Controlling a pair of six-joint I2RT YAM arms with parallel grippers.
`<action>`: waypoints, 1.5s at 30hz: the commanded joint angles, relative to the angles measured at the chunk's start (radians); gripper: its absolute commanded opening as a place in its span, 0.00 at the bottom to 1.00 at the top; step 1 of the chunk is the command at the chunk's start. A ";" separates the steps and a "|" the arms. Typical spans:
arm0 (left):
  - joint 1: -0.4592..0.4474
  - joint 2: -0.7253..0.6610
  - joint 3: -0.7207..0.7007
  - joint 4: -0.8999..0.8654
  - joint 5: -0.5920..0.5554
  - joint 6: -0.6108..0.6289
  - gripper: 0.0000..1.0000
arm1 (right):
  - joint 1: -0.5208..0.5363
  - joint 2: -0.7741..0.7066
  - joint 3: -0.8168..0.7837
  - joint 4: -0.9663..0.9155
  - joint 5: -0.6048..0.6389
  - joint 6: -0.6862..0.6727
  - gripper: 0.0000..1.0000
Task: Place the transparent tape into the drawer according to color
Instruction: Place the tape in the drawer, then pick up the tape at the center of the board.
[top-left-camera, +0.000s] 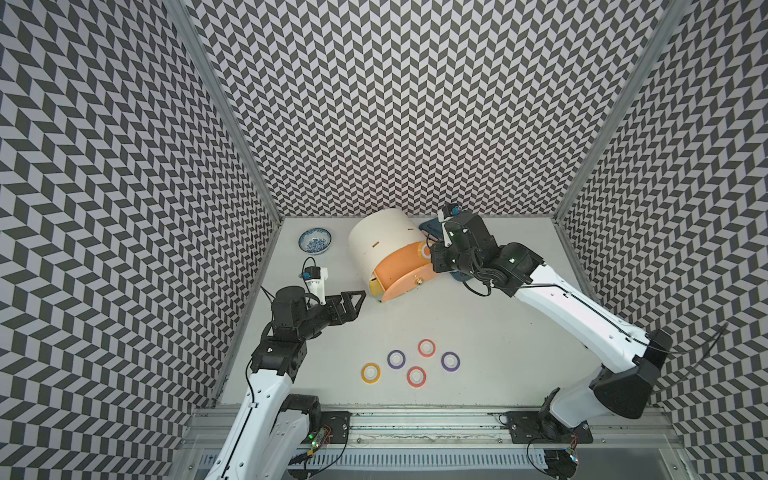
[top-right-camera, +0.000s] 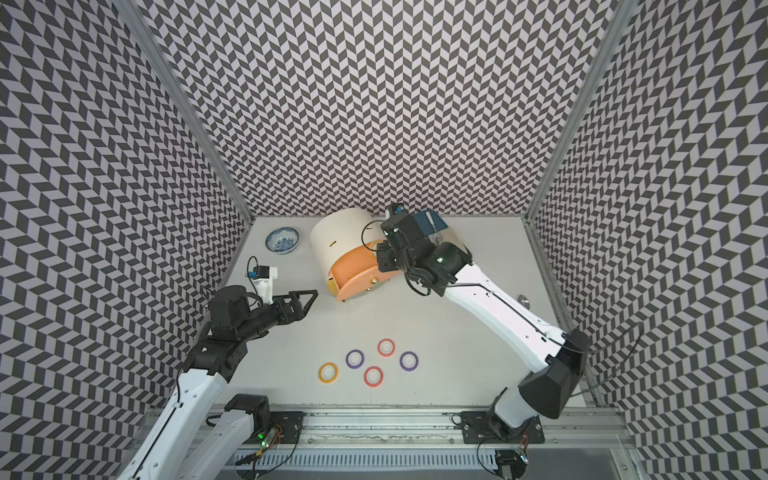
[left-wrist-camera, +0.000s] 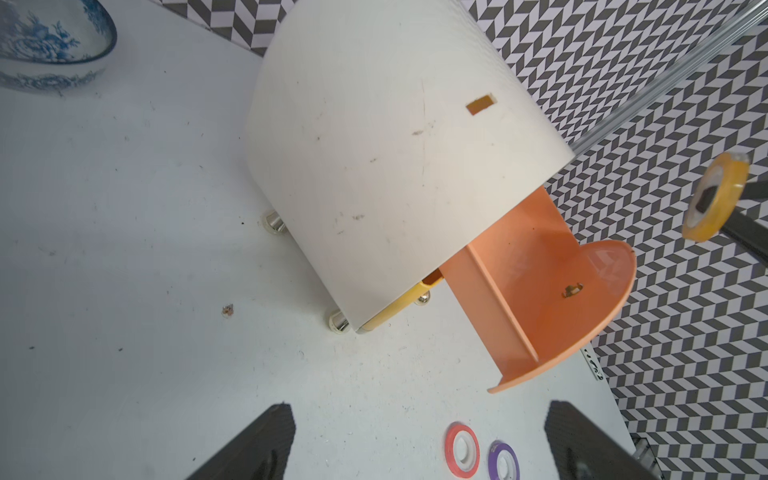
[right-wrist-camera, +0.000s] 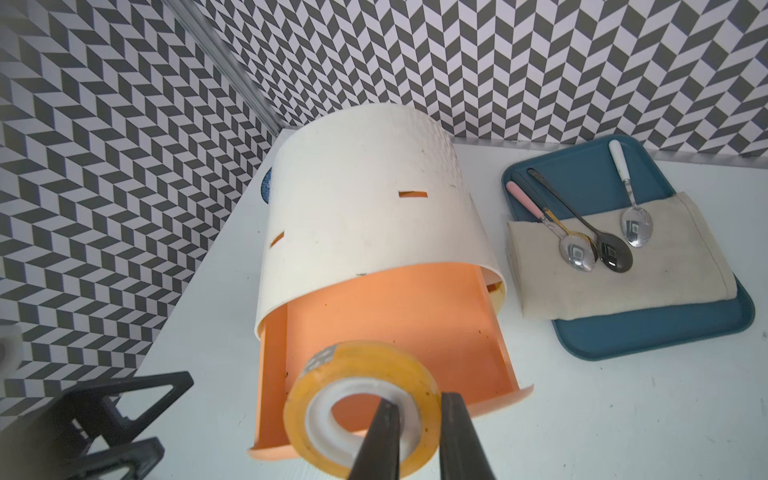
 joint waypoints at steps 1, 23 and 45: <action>-0.044 -0.009 0.013 -0.076 -0.092 -0.063 1.00 | -0.006 0.038 0.026 0.065 -0.020 -0.034 0.00; -0.185 0.000 0.002 -0.174 -0.246 -0.184 1.00 | -0.006 0.064 0.036 0.065 -0.044 -0.082 0.57; -0.850 0.109 -0.039 -0.416 -0.575 -0.540 1.00 | -0.016 -0.225 -0.261 0.048 -0.133 -0.081 1.00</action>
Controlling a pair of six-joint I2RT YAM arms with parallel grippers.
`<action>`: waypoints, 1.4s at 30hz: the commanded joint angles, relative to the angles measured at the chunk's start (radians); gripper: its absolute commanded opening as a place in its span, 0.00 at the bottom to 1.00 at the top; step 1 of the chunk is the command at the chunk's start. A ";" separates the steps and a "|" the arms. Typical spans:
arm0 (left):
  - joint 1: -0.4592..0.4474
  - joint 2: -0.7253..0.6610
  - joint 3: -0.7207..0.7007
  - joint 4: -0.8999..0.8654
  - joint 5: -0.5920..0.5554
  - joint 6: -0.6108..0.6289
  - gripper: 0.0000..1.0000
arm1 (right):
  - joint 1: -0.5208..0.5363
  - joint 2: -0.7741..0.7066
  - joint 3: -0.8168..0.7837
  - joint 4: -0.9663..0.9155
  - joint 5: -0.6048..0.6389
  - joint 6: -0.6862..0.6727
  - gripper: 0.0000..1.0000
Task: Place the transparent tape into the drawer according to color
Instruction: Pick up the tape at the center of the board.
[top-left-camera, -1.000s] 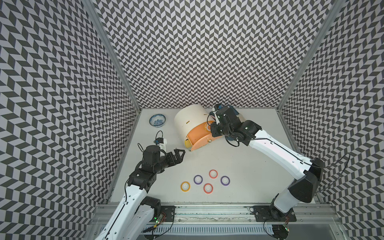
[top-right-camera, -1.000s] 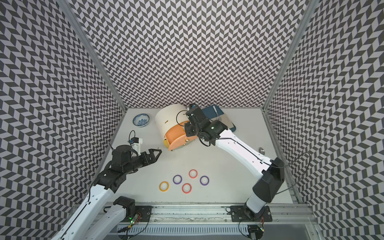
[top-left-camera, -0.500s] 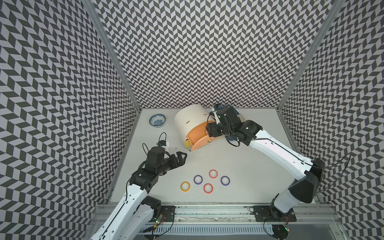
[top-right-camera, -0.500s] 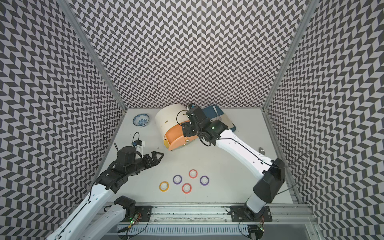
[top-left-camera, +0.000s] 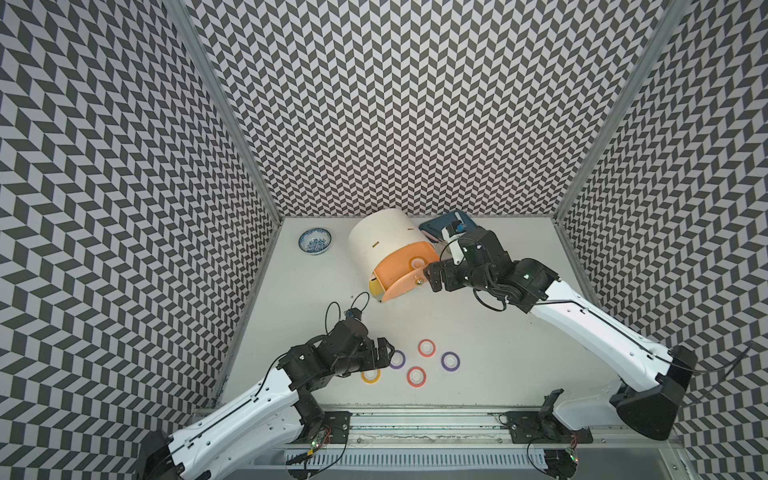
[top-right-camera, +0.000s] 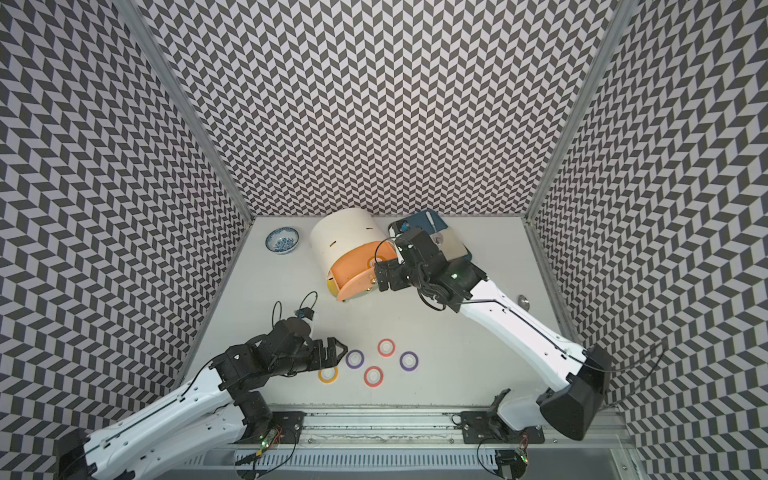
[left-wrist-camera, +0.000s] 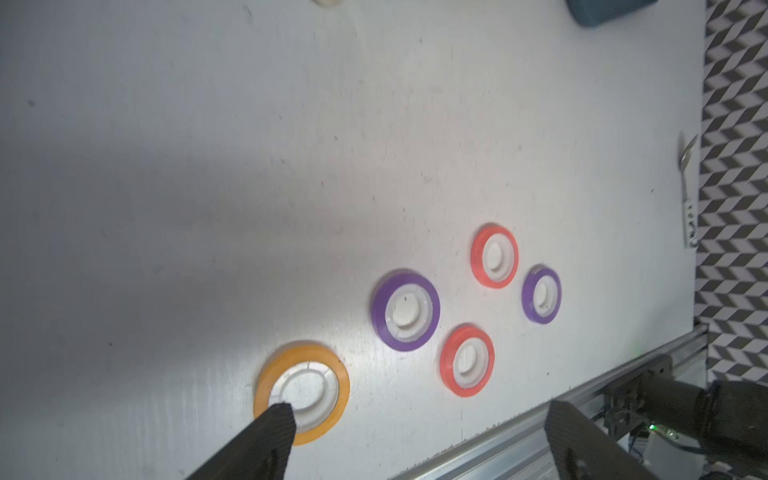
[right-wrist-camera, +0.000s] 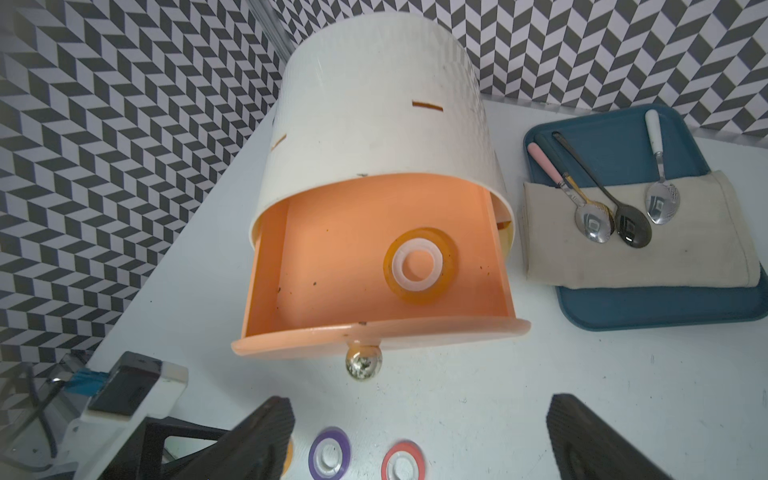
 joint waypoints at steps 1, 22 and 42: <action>-0.119 0.079 0.012 -0.072 -0.125 -0.097 1.00 | -0.006 -0.055 -0.033 0.025 -0.027 0.003 1.00; -0.281 0.463 0.067 0.019 -0.253 -0.072 0.66 | -0.079 -0.281 -0.310 0.022 -0.133 0.056 1.00; -0.196 0.506 0.027 0.053 -0.142 0.018 0.57 | -0.121 -0.299 -0.329 0.017 -0.166 0.059 1.00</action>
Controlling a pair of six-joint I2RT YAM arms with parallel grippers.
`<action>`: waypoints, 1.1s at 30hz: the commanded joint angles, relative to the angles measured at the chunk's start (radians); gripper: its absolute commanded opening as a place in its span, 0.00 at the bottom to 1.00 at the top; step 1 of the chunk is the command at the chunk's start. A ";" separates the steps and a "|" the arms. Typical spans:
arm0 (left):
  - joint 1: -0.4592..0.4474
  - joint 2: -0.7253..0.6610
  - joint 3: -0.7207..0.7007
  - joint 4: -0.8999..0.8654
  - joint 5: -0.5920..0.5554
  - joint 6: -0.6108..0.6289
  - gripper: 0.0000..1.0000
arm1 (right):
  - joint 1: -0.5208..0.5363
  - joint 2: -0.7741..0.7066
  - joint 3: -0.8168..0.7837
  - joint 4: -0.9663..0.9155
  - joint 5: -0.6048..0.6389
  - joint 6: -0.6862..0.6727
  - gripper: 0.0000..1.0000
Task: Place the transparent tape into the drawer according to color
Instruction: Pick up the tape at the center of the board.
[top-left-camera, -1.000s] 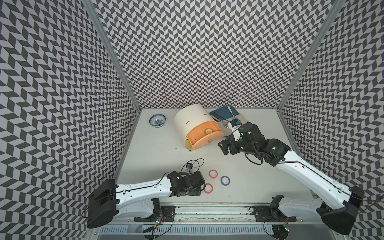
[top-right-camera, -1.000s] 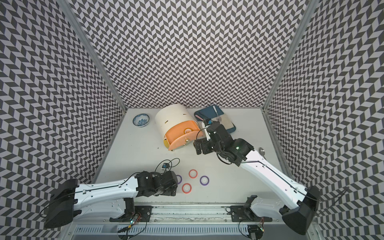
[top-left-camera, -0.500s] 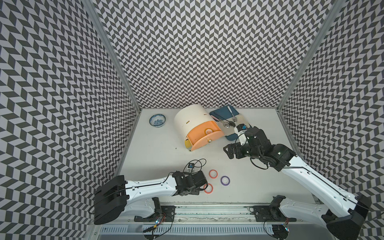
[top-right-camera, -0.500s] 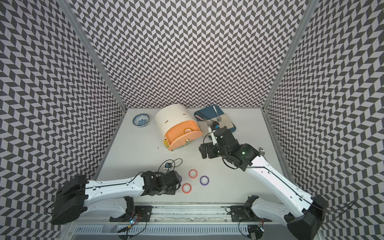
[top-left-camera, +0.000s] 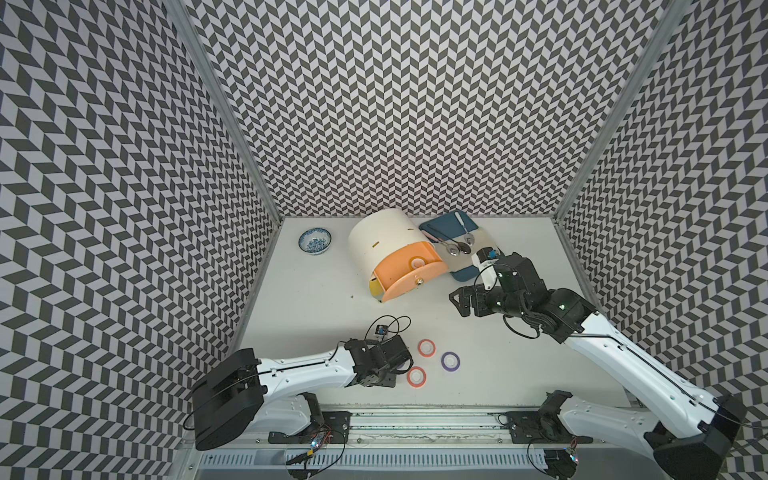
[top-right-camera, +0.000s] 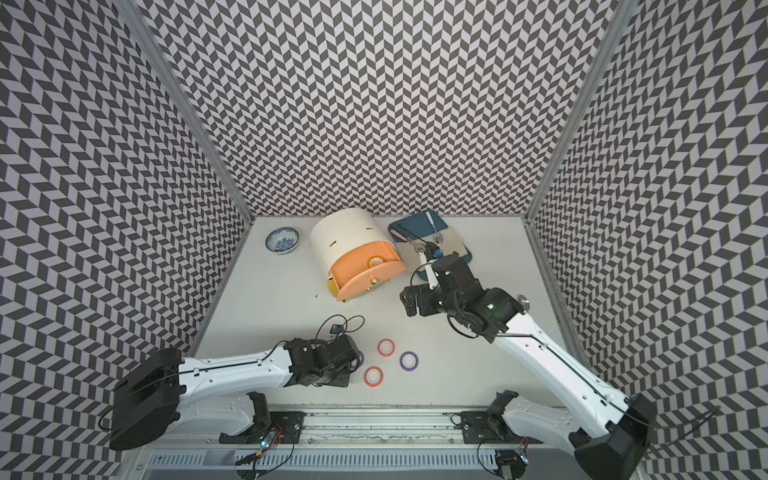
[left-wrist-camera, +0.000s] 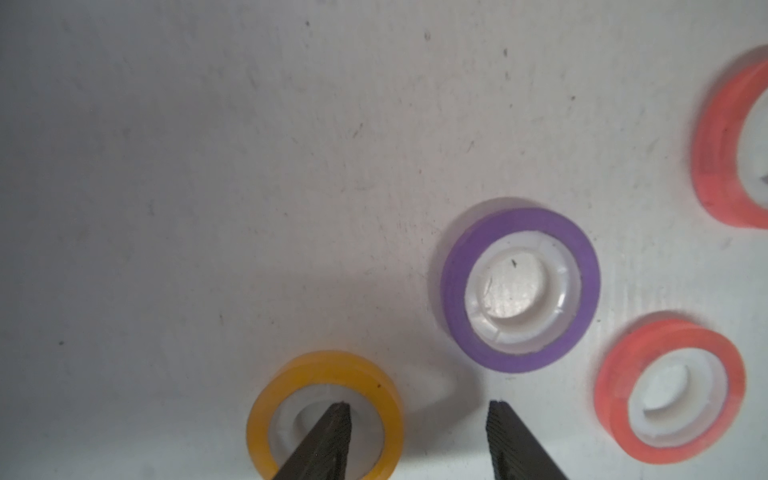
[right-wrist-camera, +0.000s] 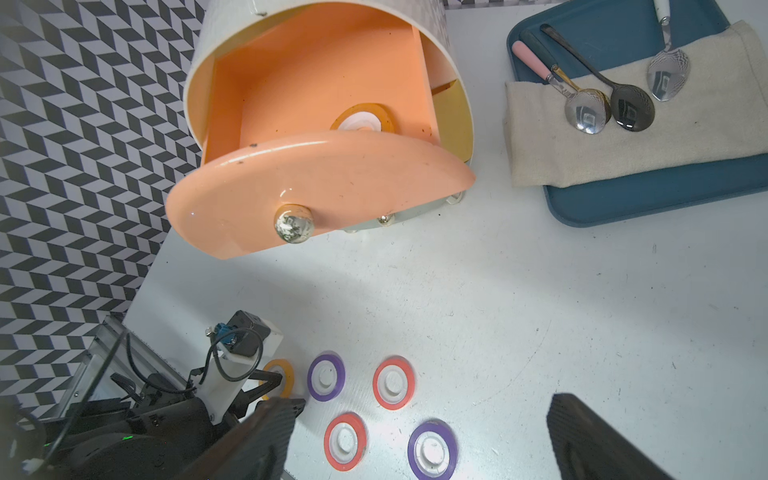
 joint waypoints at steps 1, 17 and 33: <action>0.003 0.015 -0.014 -0.002 0.035 0.021 0.57 | -0.011 -0.024 -0.013 0.019 -0.009 0.010 1.00; 0.007 0.146 0.018 -0.023 0.091 0.069 0.37 | -0.033 -0.028 -0.027 0.019 -0.031 0.009 1.00; 0.011 0.078 0.037 -0.083 0.045 0.028 0.00 | -0.046 -0.033 -0.049 0.037 -0.049 0.014 1.00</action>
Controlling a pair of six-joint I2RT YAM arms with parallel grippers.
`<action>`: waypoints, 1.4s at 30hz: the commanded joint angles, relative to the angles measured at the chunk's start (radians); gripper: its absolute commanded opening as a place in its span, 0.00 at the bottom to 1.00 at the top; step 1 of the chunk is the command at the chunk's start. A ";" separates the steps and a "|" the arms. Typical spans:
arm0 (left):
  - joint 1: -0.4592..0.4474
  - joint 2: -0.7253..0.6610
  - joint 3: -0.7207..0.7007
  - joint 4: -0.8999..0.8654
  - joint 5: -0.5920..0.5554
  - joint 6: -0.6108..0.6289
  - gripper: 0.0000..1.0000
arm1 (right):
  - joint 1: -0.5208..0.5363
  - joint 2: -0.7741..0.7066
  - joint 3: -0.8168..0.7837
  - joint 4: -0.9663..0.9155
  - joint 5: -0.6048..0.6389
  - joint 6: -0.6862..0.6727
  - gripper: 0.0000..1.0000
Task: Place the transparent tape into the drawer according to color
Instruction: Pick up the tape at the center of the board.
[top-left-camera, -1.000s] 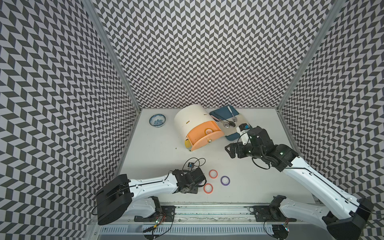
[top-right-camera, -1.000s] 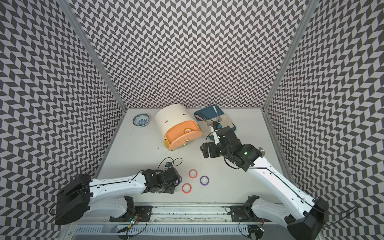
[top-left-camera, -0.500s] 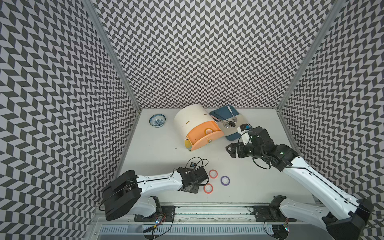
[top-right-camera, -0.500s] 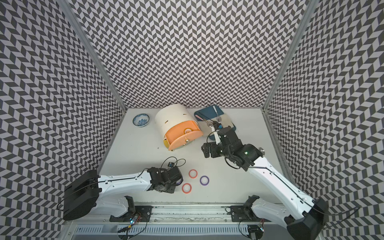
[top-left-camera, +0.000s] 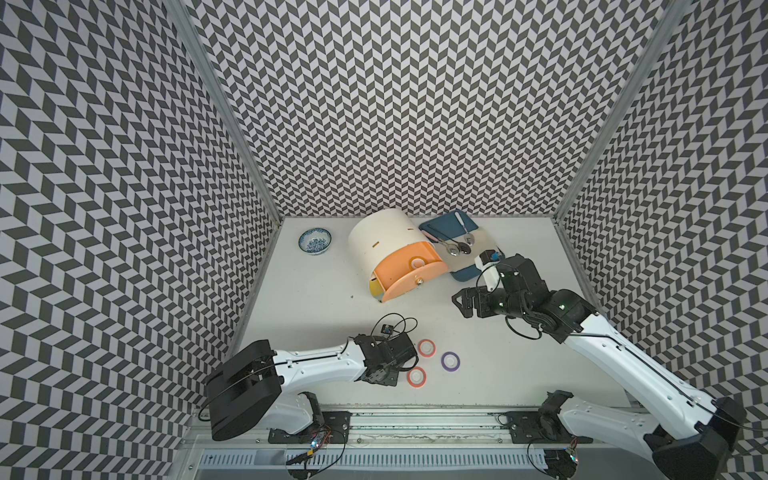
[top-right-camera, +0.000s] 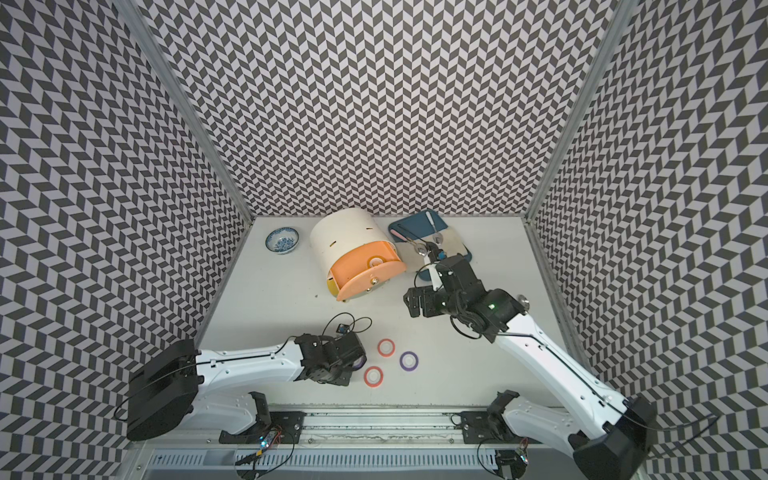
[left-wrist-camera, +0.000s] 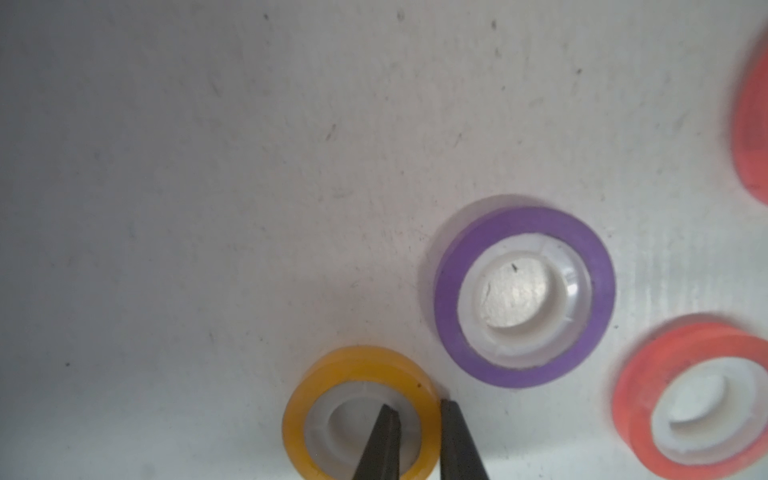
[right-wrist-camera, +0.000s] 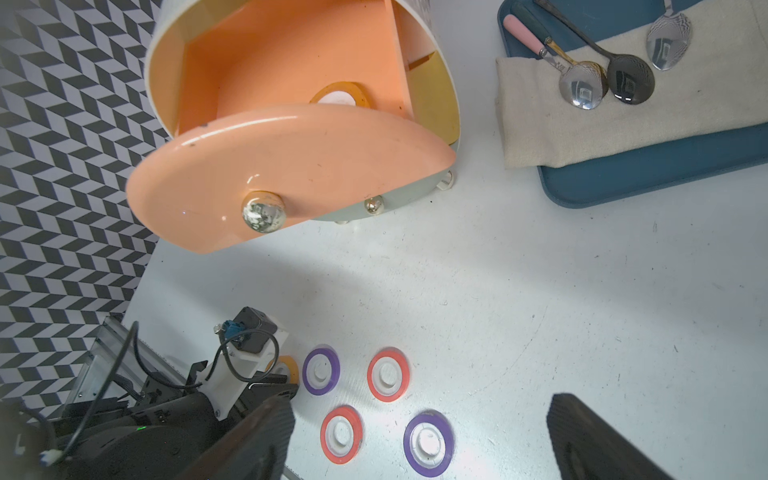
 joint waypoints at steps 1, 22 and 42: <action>0.006 -0.032 -0.013 -0.056 0.013 -0.036 0.00 | -0.008 -0.026 -0.013 0.038 -0.009 0.011 1.00; 0.078 -0.371 0.345 -0.336 -0.290 -0.006 0.00 | -0.013 -0.039 -0.028 0.070 -0.024 0.035 1.00; 0.240 -0.226 0.677 0.107 -0.324 0.388 0.00 | -0.014 -0.053 -0.044 0.081 -0.016 0.046 1.00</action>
